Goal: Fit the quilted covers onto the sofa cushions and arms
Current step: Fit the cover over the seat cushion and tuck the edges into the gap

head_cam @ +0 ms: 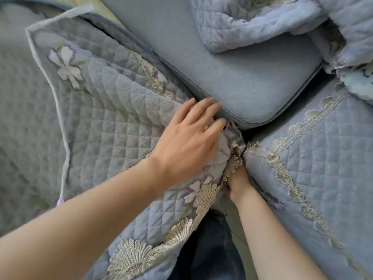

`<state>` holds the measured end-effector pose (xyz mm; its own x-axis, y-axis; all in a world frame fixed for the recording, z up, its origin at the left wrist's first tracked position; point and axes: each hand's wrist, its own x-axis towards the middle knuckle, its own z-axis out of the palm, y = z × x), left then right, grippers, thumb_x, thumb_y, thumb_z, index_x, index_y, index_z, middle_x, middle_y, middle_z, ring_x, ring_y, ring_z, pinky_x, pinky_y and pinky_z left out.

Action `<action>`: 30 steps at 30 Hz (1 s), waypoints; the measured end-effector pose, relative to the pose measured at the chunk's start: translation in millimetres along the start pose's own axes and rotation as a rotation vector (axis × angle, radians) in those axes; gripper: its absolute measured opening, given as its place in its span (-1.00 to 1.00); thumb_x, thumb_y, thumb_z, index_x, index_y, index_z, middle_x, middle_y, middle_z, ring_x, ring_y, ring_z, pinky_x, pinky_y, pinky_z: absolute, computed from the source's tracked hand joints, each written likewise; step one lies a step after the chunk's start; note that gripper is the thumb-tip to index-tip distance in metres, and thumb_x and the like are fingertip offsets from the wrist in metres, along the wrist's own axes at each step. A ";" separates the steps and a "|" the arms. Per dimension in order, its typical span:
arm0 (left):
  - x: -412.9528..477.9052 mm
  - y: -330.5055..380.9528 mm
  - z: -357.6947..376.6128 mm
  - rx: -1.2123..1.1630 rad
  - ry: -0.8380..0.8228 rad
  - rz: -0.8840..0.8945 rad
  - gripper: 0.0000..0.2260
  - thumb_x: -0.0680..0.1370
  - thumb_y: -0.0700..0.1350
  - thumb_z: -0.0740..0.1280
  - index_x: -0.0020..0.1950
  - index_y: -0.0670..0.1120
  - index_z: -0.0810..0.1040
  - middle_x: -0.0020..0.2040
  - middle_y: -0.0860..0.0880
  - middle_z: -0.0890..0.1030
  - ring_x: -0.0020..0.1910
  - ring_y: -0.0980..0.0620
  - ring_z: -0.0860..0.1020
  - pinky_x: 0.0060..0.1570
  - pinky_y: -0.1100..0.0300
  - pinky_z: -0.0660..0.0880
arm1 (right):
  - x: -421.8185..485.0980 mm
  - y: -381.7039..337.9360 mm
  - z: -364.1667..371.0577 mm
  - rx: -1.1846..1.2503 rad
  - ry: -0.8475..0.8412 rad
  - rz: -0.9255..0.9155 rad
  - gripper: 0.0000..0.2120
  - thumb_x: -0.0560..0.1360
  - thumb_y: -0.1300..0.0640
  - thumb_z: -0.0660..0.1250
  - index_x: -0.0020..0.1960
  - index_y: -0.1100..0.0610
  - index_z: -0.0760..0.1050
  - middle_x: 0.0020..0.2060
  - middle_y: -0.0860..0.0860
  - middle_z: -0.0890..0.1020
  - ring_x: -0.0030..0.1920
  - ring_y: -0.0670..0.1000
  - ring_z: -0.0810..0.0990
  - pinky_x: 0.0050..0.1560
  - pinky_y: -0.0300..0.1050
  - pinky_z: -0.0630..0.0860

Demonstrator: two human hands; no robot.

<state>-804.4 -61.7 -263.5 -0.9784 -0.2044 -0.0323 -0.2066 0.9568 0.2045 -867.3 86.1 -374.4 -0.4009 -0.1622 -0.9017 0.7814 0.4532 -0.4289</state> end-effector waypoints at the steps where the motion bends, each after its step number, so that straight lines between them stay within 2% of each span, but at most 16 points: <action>1: -20.8 8.4 5.1 -0.012 0.016 -0.005 -0.71 0.58 -0.02 0.21 0.25 -0.07 0.52 0.42 -0.14 0.40 0.44 -0.13 0.30 0.43 -0.09 0.17 | -2.8 -0.5 -2.0 -0.034 0.000 -0.032 -0.67 0.65 0.02 0.05 0.36 0.02 0.40 0.20 0.02 0.57 0.18 0.07 0.54 0.14 -0.02 0.51; 4: -77.5 29.3 16.9 -0.020 -0.015 -0.113 -0.59 0.54 0.06 0.27 0.34 -0.08 0.47 0.46 -0.17 0.34 0.45 -0.14 0.27 0.41 -0.10 0.18 | -11.1 -3.0 -5.0 -0.160 0.063 -0.098 -0.68 0.64 0.00 0.09 0.29 0.07 0.47 0.15 0.05 0.61 0.14 0.08 0.57 0.25 0.08 0.48; 6: -109.6 40.9 17.4 -0.010 -0.069 -0.215 -0.49 0.49 0.14 0.31 0.35 -0.10 0.46 0.35 -0.18 0.42 0.32 -0.15 0.33 0.35 -0.05 0.19 | -20.2 -6.0 -7.1 -0.195 0.079 -0.069 -0.69 0.61 -0.05 0.14 0.21 0.07 0.52 0.07 0.01 0.65 0.07 0.06 0.60 0.20 0.07 0.52; 8: -134.1 53.7 17.6 0.010 -0.120 -0.256 -0.41 0.40 0.17 0.40 0.33 -0.10 0.49 0.24 -0.15 0.42 0.21 -0.15 0.37 0.27 -0.02 0.23 | -26.8 -7.6 -10.8 -0.179 0.065 -0.008 -0.67 0.58 -0.15 0.15 0.06 0.04 0.57 -0.01 -0.01 0.68 -0.02 0.04 0.63 0.09 0.03 0.58; 11: -145.8 68.5 13.2 0.031 -0.151 -0.303 -0.48 0.34 0.00 0.50 0.26 -0.14 0.56 0.11 -0.16 0.52 0.04 -0.18 0.49 0.04 0.00 0.40 | -35.2 -10.0 -13.0 -0.158 -0.002 0.003 -0.54 0.49 -0.38 0.10 -0.05 -0.05 0.55 -0.03 -0.07 0.67 -0.03 -0.01 0.63 0.04 -0.02 0.58; 14: -129.8 74.2 8.0 0.044 -0.116 -0.305 -0.62 0.26 -0.30 0.42 0.07 -0.24 0.61 -0.17 -0.11 0.60 -0.27 -0.11 0.53 -0.29 0.09 0.53 | -38.2 -11.4 -12.6 -0.147 0.002 -0.009 -0.55 0.50 -0.35 0.12 -0.07 -0.02 0.57 -0.06 -0.04 0.68 -0.05 0.00 0.66 -0.04 -0.04 0.61; 16: -122.9 78.8 4.1 0.010 -0.100 -0.373 -0.69 0.20 -0.37 0.44 -0.08 -0.22 0.63 -0.28 -0.08 0.58 -0.36 -0.06 0.53 -0.42 0.14 0.52 | -37.9 -7.6 -13.5 -0.172 0.017 -0.033 -0.54 0.50 -0.34 0.12 -0.11 -0.01 0.57 -0.05 -0.02 0.69 0.00 0.05 0.66 0.07 0.07 0.60; 18: -122.3 87.7 4.9 -0.055 -0.083 -0.428 -0.68 0.12 -0.39 0.50 -0.17 -0.20 0.62 -0.32 -0.08 0.57 -0.39 -0.06 0.54 -0.48 0.18 0.50 | -38.2 -5.6 -14.5 -0.208 0.016 -0.064 -0.53 0.50 -0.36 0.10 -0.10 -0.02 0.57 -0.04 -0.02 0.69 0.00 0.07 0.65 0.11 0.10 0.58; 20: -127.0 100.6 7.5 -0.089 -0.101 -0.426 -0.69 0.08 -0.37 0.51 -0.24 -0.17 0.60 -0.36 -0.07 0.54 -0.41 -0.04 0.53 -0.51 0.22 0.46 | -30.2 -0.5 -17.1 -0.230 0.031 -0.064 -0.56 0.55 -0.28 0.09 -0.08 0.01 0.57 -0.04 -0.03 0.67 0.00 0.08 0.64 0.13 0.10 0.56; 22: -131.6 113.3 13.5 -0.081 -0.135 -0.391 -0.69 0.04 -0.33 0.51 -0.27 -0.14 0.60 -0.39 -0.04 0.52 -0.43 -0.01 0.51 -0.50 0.23 0.42 | -19.5 4.2 -18.2 -0.241 0.052 -0.026 -0.65 0.62 -0.14 0.06 0.01 0.04 0.52 0.04 0.01 0.63 0.00 0.08 0.60 0.11 0.05 0.56; 23: -133.2 117.5 19.2 -0.079 -0.151 -0.376 -0.68 0.02 -0.32 0.51 -0.28 -0.13 0.60 -0.39 -0.03 0.51 -0.43 0.00 0.50 -0.50 0.23 0.42 | -13.9 7.2 -18.8 -0.252 0.057 0.001 -0.71 0.64 -0.05 0.04 0.07 0.04 0.50 0.08 0.05 0.59 -0.06 0.06 0.58 0.01 -0.03 0.56; 25: -133.9 119.1 30.5 -0.078 -0.152 -0.361 -0.70 0.02 -0.31 0.49 -0.31 -0.12 0.59 -0.40 -0.02 0.50 -0.44 0.01 0.49 -0.52 0.24 0.43 | -1.9 13.3 -16.8 -0.295 0.062 0.027 -0.74 0.65 0.18 0.02 0.17 0.12 0.46 0.16 0.17 0.52 -0.17 0.03 0.52 -0.25 -0.19 0.44; 26: -133.3 116.8 35.9 -0.083 -0.144 -0.357 -0.72 0.03 -0.32 0.47 -0.31 -0.11 0.58 -0.40 -0.02 0.50 -0.44 0.02 0.49 -0.53 0.23 0.44 | 7.9 16.2 -14.4 -0.291 0.087 0.044 -0.71 0.63 0.25 0.02 0.27 0.21 0.42 0.24 0.22 0.48 -0.08 0.08 0.55 -0.28 -0.22 0.38; 28: -132.3 111.2 49.0 -0.077 -0.124 -0.340 -0.72 0.04 -0.33 0.46 -0.31 -0.11 0.59 -0.40 -0.01 0.50 -0.44 0.02 0.49 -0.55 0.24 0.43 | 25.7 24.5 -8.3 -0.188 0.121 0.070 -0.64 0.63 0.27 0.03 0.40 0.30 0.29 0.34 0.24 0.41 0.22 0.19 0.50 -0.23 -0.23 0.42; 29: -131.7 109.7 53.6 -0.074 -0.120 -0.325 -0.72 0.04 -0.32 0.47 -0.30 -0.11 0.60 -0.39 -0.01 0.51 -0.43 0.02 0.49 -0.56 0.24 0.42 | 30.7 23.6 -4.3 -0.144 0.171 0.099 -0.64 0.64 0.24 0.01 0.40 0.27 0.28 0.33 0.23 0.42 0.26 0.19 0.47 -0.13 -0.20 0.46; 30: -132.2 109.7 58.2 -0.067 -0.111 -0.309 -0.72 0.05 -0.32 0.48 -0.28 -0.11 0.61 -0.37 -0.01 0.51 -0.42 0.02 0.49 -0.55 0.24 0.42 | 30.0 24.2 -1.8 -0.143 0.169 0.097 -0.66 0.64 0.21 -0.01 0.38 0.23 0.31 0.29 0.21 0.45 0.17 0.15 0.49 -0.01 -0.17 0.45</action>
<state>-698.3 82.4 -293.7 -0.8655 -0.4553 -0.2087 -0.4961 0.8367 0.2321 -861.3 93.7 -411.6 -0.4111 0.0311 -0.9110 0.7490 0.5811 -0.3182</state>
